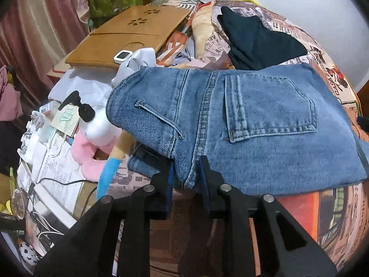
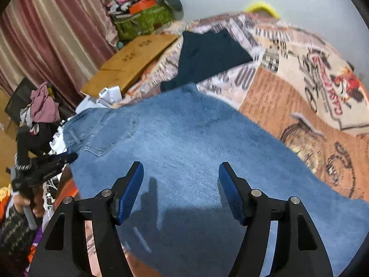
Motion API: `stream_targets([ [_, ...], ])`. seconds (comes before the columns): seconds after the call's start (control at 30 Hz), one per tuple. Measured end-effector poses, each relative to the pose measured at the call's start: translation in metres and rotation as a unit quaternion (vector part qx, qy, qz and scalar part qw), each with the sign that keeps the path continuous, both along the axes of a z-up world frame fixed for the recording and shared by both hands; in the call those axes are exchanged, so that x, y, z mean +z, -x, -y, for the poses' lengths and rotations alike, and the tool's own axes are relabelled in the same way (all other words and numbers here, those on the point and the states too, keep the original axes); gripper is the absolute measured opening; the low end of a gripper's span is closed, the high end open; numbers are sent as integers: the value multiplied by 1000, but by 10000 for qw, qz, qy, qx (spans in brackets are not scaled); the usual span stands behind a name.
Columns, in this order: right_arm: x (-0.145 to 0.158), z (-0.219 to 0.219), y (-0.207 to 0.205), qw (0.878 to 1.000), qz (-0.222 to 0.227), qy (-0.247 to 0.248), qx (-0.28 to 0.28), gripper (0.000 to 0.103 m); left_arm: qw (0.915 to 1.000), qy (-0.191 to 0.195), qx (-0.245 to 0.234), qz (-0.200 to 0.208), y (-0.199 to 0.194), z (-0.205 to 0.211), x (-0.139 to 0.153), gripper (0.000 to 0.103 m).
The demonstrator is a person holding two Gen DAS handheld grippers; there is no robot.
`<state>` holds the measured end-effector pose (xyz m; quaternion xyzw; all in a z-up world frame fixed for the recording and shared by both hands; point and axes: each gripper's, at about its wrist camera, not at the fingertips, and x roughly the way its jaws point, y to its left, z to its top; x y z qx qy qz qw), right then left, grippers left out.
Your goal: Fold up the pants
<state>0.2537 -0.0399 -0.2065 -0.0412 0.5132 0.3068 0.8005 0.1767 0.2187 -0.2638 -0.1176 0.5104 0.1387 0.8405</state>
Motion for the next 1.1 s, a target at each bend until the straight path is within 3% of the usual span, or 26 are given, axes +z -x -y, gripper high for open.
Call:
stream_targets([
  [0.1,-23,5,0,9992,-136,371,-4,65,9982,-529,-243,-129,3,7,10,49],
  [0.13,-26,11,1,9993,-69,374,9,76,9967,-707,-377,-132,3,12,15,51],
  [0.2,-26,33,5,9994,45,265,-209,84,9929,-1027,-602,-70,4,21,29,59],
  [0.3,-30,69,4,9981,-70,174,-592,84,9904,-1159,-728,206,0,28,51,76],
  [0.4,-35,110,4,9950,-291,-14,-955,85,9901,-1069,-774,479,-16,37,70,85],
  [0.53,-36,155,11,9903,-478,7,-1308,85,9909,-843,-943,463,-47,63,69,87],
  [0.67,-29,190,32,9870,-291,618,-1456,85,9908,-436,-1279,-36,-81,99,41,87],
  [0.73,-17,217,47,9844,-107,666,-1623,85,9881,-296,-1496,-216,-92,120,30,87],
  [0.8,-7,244,56,9802,-10,567,-1898,85,9862,-460,-1573,-224,-100,140,27,88],
  [0.9,13,306,72,9626,206,262,-2688,85,9825,-704,-1709,-233,-115,164,32,87],
  [1.03,23,376,87,9304,278,49,-3655,86,9803,-325,-1900,-430,-134,188,29,88],
  [1.1,22,409,95,9080,286,30,-4180,87,9767,-258,-2062,-536,-140,202,25,88],
])
